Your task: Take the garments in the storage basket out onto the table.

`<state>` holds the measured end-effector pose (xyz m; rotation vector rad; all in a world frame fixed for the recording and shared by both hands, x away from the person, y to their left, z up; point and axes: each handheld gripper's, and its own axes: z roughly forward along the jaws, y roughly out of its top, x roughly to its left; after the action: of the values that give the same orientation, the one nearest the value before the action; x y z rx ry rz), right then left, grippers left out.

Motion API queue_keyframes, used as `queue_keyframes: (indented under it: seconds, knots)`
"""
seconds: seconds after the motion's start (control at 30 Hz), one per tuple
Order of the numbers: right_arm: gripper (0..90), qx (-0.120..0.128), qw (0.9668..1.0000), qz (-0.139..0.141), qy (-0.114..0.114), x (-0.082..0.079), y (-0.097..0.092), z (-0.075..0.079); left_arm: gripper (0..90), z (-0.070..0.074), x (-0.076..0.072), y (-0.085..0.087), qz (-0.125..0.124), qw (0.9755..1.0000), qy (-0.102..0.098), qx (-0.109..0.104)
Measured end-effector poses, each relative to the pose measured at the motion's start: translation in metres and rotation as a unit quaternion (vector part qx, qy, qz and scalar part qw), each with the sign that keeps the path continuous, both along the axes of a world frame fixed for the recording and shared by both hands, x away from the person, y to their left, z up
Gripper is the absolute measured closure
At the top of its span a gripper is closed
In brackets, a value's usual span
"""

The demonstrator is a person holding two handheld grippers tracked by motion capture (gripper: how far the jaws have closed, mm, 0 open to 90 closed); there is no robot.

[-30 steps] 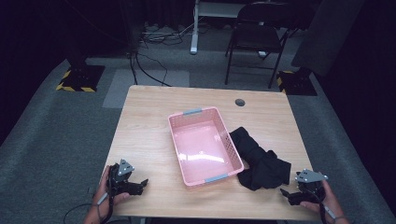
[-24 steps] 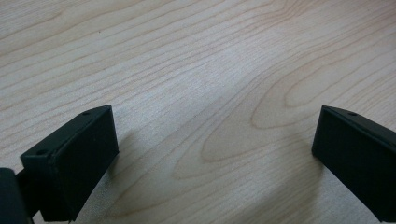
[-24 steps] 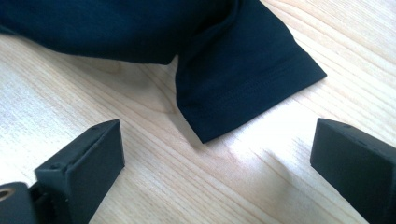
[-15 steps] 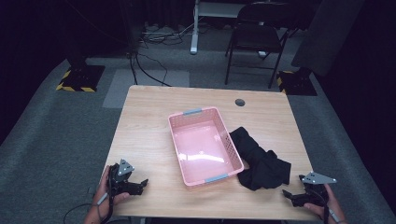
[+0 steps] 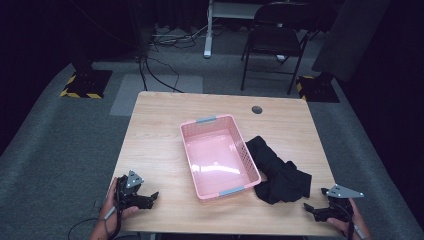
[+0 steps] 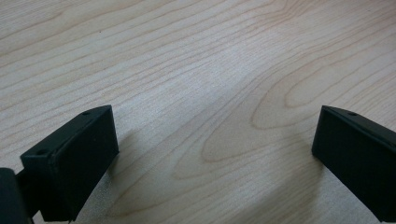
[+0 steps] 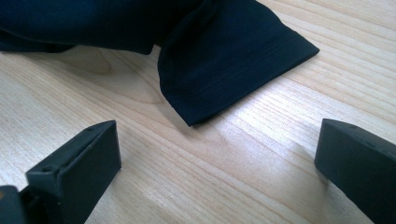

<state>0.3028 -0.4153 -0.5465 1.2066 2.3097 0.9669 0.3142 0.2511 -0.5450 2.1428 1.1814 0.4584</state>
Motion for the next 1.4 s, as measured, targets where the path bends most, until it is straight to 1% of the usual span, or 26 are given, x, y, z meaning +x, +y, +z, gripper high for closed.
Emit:
queue_keyframes:
  seconds: [1.4]
  knots:
    - [0.1,0.0,1.0,-0.007,0.0,0.0005,0.0008,-0.0001,0.0,0.0,0.0,0.0,0.0,1.0,0.0,0.0]
